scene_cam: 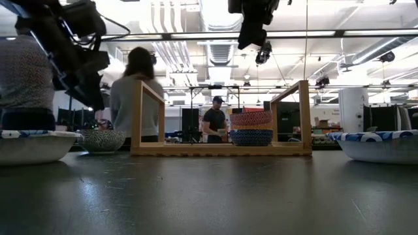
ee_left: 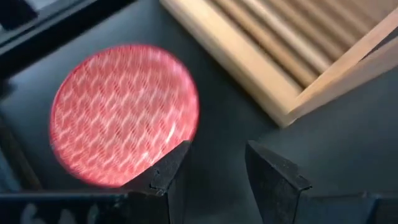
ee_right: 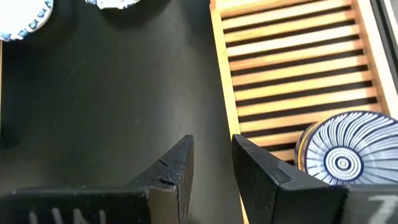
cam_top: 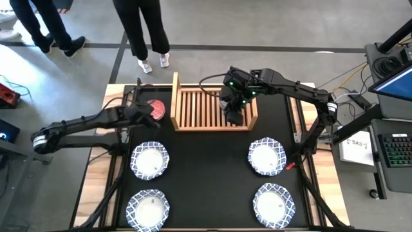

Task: Place and stack bowls onto a shelf
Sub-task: Stack the red patterned bowl on top of the blue patterned bowl on the shelf

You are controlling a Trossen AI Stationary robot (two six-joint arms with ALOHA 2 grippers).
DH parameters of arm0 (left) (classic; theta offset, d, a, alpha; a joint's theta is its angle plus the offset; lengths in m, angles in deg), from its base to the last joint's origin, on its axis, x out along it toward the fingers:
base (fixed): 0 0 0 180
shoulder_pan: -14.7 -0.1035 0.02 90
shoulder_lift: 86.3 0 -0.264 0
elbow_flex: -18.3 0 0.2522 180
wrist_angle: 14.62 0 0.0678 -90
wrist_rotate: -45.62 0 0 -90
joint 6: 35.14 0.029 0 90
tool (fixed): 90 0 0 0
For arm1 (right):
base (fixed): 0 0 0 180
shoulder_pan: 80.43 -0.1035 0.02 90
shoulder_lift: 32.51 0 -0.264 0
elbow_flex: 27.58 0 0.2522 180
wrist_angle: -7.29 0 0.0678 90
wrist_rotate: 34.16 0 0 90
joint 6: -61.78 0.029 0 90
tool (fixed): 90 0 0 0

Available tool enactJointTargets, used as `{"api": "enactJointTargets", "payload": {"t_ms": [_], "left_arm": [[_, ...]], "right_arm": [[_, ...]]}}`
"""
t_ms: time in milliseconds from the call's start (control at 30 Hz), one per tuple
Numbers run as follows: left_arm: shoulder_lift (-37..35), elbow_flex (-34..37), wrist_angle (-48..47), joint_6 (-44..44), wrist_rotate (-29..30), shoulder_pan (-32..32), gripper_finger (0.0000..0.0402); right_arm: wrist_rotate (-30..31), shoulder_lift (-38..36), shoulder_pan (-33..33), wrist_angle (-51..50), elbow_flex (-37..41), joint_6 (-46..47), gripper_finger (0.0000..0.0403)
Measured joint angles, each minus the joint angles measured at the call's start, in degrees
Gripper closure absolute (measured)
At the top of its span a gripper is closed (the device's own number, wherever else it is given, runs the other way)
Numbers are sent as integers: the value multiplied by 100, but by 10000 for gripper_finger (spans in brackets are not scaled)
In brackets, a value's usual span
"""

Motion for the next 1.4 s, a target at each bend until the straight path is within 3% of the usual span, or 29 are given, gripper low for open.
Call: {"api": "enactJointTargets", "payload": {"t_ms": [233, 700, 1200, 1400], "left_arm": [[643, 68, -48, -2, -10, -66, 267], [1711, 70, 204, 44, 504, -136, 267], [1747, -83, 475, 344, 518, -135, 267], [1738, -168, 462, 490, 906, -144, 267]], "right_arm": [[5, 0, 0, -105, 0, -5, 305], [6, 0, 0, -107, 0, -55, 305], [11, 2, 0, -119, 0, -35, 305], [11, 9, 0, -118, 0, -32, 305]]}}
